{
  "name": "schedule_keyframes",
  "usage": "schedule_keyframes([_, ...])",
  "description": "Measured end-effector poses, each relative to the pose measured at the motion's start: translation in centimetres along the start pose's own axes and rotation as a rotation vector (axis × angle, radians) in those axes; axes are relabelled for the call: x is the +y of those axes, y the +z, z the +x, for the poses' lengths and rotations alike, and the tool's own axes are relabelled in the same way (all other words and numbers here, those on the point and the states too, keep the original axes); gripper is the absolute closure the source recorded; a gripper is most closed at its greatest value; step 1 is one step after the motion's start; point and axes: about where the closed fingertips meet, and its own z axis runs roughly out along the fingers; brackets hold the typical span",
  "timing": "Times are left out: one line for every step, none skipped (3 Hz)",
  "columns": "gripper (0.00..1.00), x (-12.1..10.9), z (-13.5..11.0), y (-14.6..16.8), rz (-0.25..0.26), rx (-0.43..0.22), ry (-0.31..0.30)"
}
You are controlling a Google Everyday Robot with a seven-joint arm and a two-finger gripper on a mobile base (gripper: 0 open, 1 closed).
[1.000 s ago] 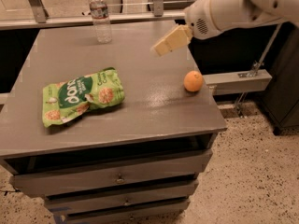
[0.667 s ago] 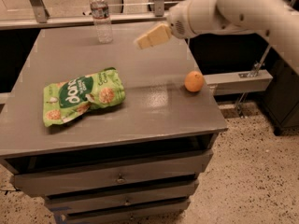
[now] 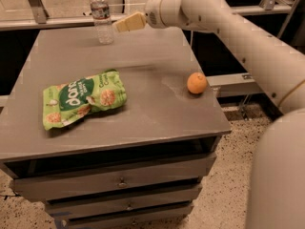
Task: Move water bottle near green rice chip bag
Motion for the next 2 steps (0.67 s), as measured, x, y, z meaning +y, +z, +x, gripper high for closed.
schedule_keyframes([0.0,-1.1,-0.8,4.6,-0.002,-0.025,0.001])
schedule_keyframes([0.0,-1.6,-1.2,8.1,-0.013,-0.034,0.009])
